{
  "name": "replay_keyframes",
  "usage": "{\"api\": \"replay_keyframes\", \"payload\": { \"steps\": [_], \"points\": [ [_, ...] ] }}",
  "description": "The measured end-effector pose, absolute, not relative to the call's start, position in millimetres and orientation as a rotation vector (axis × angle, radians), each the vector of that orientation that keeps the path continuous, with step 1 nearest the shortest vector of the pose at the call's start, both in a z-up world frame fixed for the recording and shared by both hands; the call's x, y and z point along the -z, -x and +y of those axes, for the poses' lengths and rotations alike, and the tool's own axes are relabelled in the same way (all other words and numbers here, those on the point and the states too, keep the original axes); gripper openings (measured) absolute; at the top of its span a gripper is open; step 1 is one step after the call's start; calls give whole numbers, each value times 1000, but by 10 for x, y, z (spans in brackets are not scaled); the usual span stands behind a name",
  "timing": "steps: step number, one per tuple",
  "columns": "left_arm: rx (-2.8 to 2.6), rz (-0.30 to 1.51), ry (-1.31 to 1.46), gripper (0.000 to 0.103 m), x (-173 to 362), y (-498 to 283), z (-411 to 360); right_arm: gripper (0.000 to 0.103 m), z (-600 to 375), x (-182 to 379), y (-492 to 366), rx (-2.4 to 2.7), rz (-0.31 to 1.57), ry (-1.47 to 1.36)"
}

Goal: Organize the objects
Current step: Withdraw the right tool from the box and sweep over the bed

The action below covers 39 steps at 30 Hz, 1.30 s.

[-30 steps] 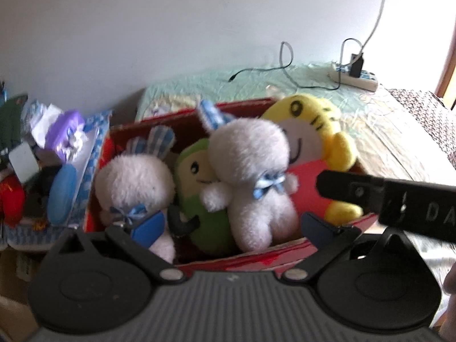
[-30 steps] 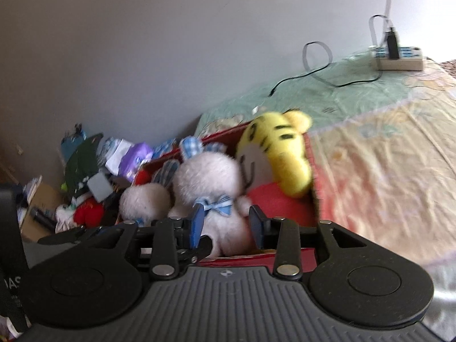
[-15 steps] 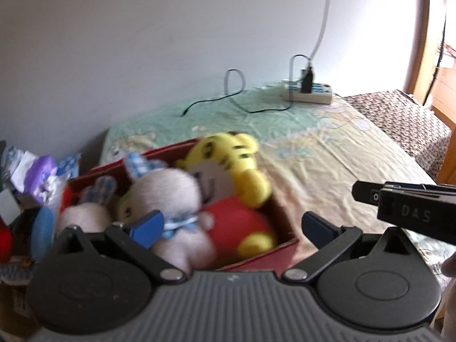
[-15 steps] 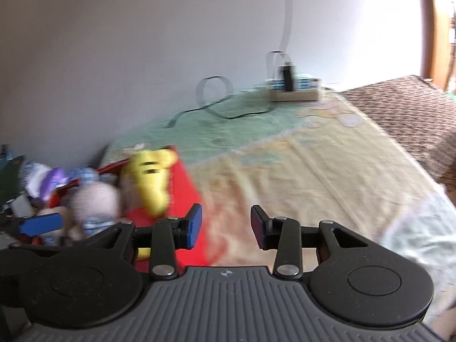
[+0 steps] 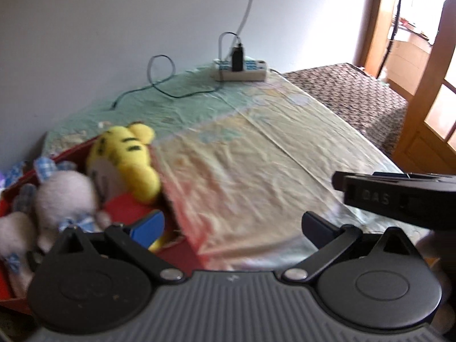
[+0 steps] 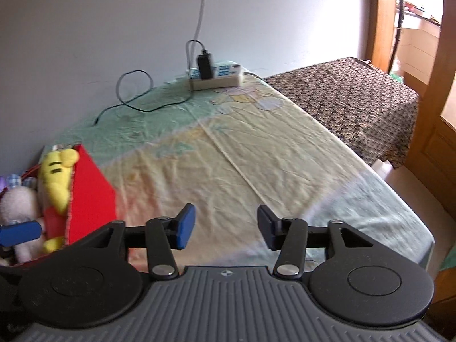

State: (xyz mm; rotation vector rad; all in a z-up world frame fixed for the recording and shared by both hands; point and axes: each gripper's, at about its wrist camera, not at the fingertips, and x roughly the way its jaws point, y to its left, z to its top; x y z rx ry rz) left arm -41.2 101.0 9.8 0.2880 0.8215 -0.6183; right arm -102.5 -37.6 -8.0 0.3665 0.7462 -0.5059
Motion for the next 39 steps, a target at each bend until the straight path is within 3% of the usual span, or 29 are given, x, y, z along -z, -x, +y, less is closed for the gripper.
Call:
{"api": "replay_keyframes", "payload": {
  "steps": [17,22,39],
  "points": [
    [655,964,-379,103,246,501,667,66,-555,219,1115,554,807,-382],
    [616,949,-386,102,164,514,753,72,-507,217,1085,541,818,-364],
    [474,896,-313,103,-139,389,1372,75,-17,38,895,420,796,-302]
  ]
}}
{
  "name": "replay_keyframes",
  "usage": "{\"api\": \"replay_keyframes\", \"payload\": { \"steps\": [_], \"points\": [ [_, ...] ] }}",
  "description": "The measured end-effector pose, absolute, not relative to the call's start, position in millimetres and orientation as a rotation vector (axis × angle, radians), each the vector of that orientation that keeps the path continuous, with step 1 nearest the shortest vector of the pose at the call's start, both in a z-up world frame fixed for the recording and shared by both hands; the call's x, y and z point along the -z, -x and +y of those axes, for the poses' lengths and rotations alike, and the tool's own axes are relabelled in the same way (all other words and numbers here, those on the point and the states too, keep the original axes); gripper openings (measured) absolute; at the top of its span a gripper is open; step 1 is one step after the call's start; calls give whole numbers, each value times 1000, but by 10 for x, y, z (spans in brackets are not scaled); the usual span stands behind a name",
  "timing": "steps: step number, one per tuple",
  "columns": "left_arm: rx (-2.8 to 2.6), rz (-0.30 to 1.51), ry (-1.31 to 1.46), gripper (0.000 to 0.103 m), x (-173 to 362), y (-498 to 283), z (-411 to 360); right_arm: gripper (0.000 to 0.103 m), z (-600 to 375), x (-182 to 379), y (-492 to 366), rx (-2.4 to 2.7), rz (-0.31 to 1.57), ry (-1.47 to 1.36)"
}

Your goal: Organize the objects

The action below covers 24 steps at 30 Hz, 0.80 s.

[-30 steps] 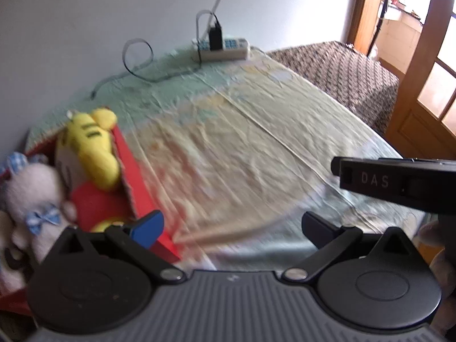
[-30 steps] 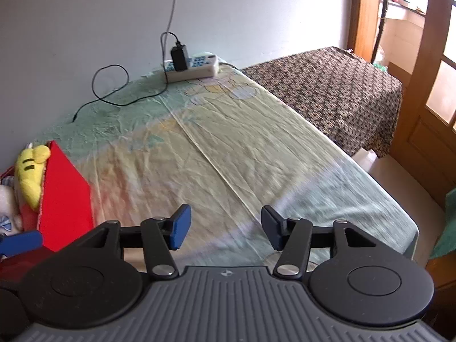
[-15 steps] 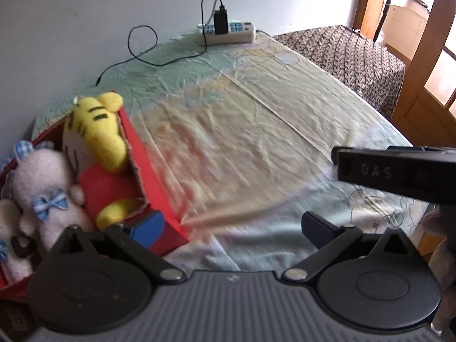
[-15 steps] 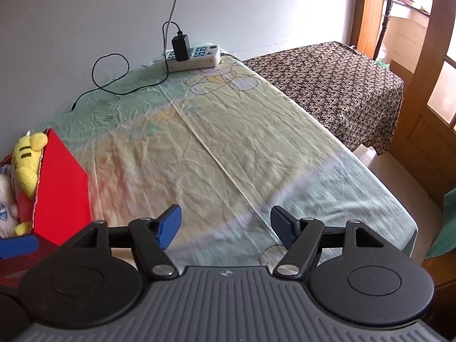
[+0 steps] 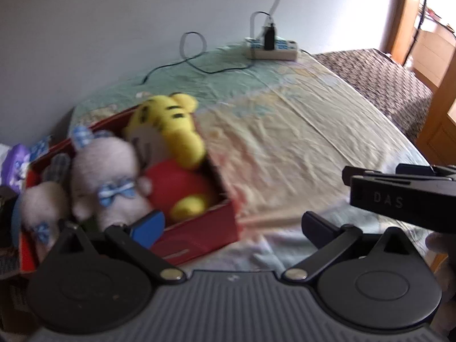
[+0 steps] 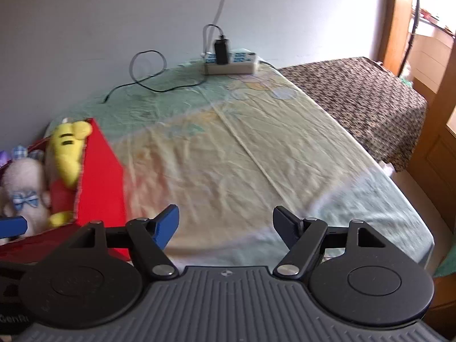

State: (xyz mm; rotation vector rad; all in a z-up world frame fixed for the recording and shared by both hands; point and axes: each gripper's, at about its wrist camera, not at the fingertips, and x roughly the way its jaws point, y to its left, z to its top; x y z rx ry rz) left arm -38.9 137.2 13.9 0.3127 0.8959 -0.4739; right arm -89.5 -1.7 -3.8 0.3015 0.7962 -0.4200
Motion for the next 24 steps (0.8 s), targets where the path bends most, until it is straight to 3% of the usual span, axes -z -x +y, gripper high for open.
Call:
{"api": "replay_keyframes", "payload": {
  "steps": [24],
  "points": [
    [75,913,-141,103,-164,-78,2799,89,1220,-348,180,103,740,-120]
  ]
}}
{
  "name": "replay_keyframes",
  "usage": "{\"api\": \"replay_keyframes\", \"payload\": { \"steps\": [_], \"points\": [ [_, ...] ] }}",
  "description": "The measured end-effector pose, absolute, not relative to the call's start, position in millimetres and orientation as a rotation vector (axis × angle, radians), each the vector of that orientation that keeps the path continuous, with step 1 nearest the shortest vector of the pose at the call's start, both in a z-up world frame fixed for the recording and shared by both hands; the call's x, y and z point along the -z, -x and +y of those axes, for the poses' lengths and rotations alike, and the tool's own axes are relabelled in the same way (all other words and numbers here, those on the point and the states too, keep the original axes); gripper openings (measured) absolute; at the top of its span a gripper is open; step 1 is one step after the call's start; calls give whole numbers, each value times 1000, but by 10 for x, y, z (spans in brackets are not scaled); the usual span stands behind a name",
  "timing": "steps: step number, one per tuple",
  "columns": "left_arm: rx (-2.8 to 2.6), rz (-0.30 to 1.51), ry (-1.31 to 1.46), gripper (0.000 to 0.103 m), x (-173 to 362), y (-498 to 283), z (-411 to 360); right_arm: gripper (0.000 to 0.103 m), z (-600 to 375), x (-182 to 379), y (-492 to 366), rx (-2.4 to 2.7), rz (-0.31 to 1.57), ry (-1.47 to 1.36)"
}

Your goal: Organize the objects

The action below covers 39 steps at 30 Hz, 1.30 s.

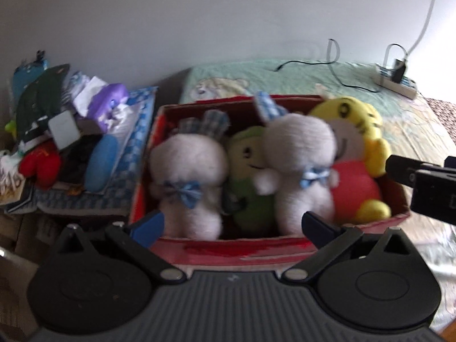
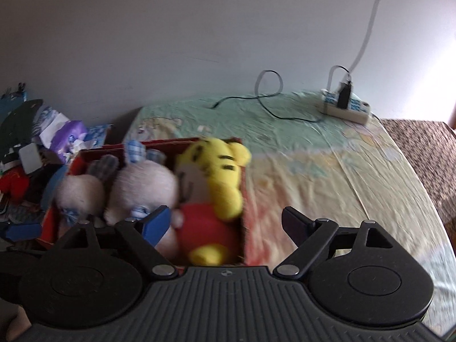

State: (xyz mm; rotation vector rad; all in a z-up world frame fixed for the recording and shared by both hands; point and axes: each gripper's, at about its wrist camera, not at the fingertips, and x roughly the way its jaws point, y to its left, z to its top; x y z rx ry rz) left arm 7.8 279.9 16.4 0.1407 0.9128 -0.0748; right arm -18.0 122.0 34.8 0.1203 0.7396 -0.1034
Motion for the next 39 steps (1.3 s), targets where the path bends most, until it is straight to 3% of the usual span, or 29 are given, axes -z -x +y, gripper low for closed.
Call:
{"api": "replay_keyframes", "payload": {
  "steps": [29,39],
  "points": [
    [59,939,-83,102,16,-382,3042,89,1426,-173,-102,54,779,-109],
    [46,915,-102,93,35,-411,3066,89,1432,-143,-151,55,784,-118]
  ]
}}
